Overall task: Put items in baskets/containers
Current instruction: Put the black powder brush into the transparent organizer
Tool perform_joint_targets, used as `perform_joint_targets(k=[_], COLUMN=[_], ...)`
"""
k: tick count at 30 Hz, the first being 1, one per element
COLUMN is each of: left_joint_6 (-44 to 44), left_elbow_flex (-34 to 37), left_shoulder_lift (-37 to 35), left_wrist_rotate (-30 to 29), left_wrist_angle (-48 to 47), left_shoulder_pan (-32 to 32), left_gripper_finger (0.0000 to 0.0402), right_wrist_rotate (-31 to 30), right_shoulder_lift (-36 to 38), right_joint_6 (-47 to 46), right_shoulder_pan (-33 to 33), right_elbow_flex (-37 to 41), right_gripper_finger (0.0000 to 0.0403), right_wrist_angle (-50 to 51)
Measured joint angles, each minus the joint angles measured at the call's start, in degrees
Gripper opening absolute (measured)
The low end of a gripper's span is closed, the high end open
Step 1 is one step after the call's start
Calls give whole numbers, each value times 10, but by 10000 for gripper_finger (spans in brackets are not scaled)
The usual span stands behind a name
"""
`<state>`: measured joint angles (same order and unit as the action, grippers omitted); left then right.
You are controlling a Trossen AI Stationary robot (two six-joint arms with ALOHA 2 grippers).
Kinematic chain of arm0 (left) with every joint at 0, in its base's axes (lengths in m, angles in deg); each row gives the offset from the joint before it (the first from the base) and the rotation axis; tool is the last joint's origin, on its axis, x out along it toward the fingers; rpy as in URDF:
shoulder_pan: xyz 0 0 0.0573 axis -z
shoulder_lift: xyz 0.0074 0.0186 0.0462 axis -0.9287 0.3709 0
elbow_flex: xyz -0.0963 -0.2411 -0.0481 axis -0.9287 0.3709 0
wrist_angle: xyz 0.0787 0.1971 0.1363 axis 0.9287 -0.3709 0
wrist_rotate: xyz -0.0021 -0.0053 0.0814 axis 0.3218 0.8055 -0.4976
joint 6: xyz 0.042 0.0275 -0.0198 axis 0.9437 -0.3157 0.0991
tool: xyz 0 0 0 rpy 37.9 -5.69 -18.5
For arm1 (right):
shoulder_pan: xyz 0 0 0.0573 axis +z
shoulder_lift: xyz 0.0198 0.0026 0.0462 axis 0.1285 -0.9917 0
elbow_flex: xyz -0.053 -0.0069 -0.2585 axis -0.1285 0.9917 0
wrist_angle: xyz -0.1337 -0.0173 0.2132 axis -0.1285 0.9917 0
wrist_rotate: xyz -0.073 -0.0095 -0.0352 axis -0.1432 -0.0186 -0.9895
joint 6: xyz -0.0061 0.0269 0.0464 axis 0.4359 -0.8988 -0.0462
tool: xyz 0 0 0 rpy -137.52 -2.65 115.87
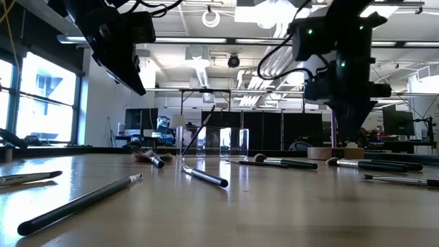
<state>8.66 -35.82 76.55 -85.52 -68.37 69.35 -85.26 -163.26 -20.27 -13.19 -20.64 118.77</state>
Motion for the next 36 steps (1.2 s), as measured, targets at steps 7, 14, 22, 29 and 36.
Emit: perform_joint_targets(k=[7,14,22,29,36], left_joint_6=[-4,-10,-4,-4,-17], left_elbow_flex=[0,0,0,0,0], left_shoulder_lift=[0,0,0,0,0], left_wrist_rotate=[17,17,17,17,15], left_wrist_angle=[0,0,7,12,16], left_shoulder_pan=[0,0,0,0,0], left_gripper_finger=[0,0,0,0,0], right_wrist_rotate=[7,23,21,17,33], right_shoulder_lift=[-25,-26,-24,-24,-19], right_joint_6=[50,68,103,149,164], right_shoulder_pan=[-51,-86,-89,-89,-87], right_elbow_flex=[20,85,120,119,113], right_gripper_finger=[104,105,105,79,32], right_wrist_angle=[-50,-103,-198,-206,-216])
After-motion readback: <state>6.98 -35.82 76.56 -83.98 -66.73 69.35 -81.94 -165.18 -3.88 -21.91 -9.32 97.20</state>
